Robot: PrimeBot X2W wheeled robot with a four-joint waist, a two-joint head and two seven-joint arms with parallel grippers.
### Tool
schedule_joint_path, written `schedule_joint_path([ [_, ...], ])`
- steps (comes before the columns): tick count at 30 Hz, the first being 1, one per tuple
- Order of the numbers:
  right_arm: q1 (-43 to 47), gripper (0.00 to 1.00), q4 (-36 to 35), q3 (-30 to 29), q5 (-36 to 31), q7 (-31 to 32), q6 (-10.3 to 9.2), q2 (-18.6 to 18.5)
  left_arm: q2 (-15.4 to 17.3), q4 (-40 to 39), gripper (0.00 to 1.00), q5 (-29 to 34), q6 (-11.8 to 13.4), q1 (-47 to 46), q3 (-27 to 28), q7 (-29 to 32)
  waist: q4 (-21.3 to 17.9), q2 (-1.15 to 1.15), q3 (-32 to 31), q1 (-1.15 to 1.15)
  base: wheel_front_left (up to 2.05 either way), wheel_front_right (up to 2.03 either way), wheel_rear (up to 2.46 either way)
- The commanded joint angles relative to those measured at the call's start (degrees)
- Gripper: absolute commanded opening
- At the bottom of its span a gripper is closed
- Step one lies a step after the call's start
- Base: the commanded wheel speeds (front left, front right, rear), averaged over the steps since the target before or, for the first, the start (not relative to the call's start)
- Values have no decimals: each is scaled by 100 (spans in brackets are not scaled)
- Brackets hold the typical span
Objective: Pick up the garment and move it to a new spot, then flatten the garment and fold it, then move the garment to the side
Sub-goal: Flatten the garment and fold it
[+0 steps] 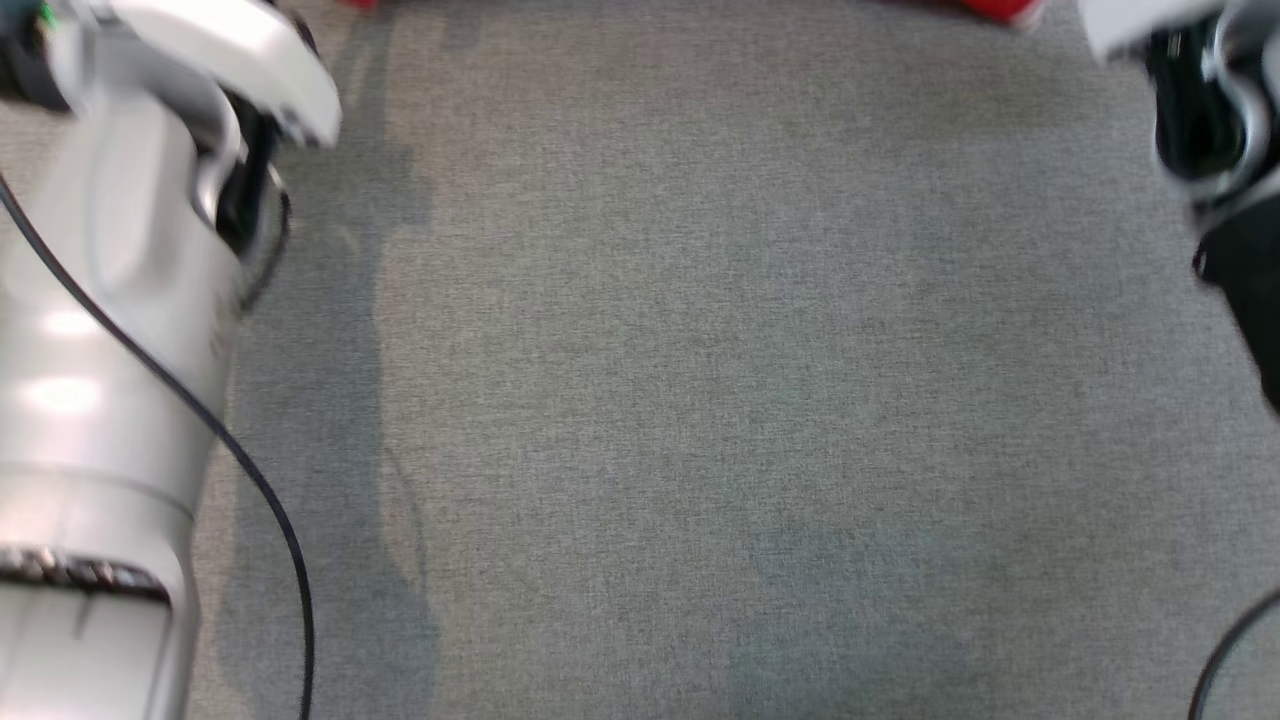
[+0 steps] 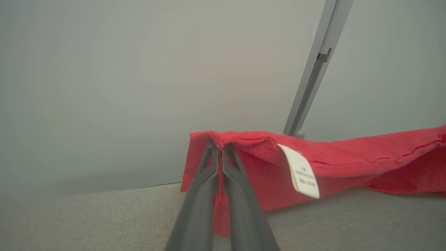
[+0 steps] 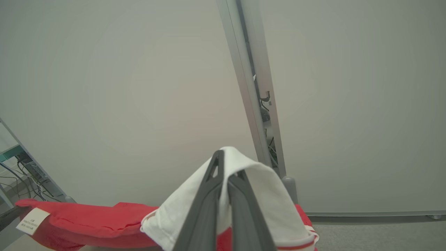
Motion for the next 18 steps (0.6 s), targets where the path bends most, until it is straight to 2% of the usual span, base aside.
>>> schedule_joint_path([
  [1, 204, 0, -110, -64, 50, -41, 0, -76, 24, -87, 0, -25, 2, 153, 0, -36, 35, 0, -34, 0, 0, 0, 0],
  [6, 1736, 0, -991, -486, 265, -39, 1, -205, 81, -1254, 0, 15, 4, 1481, 252, -58, 82, 0, -238, 0, 0, 0, 0],
  [12, 3773, 0, -1982, -873, 292, -28, 1, -216, 130, -2650, 0, 112, 152, 3245, 592, -60, 56, 0, -636, 0, 0, 0, 0],
  [15, 4736, 0, -2451, -1100, 292, -28, 1, -240, 277, -3081, 0, 248, 196, 3968, 470, -54, 37, 0, -860, 0, 0, 0, 0],
  [18, 5598, 0, -2818, -1259, 244, -29, 1, -250, 433, -3474, 0, 278, 256, 4636, 382, 205, -7, 0, -1109, 0, 0, 0, 0],
])
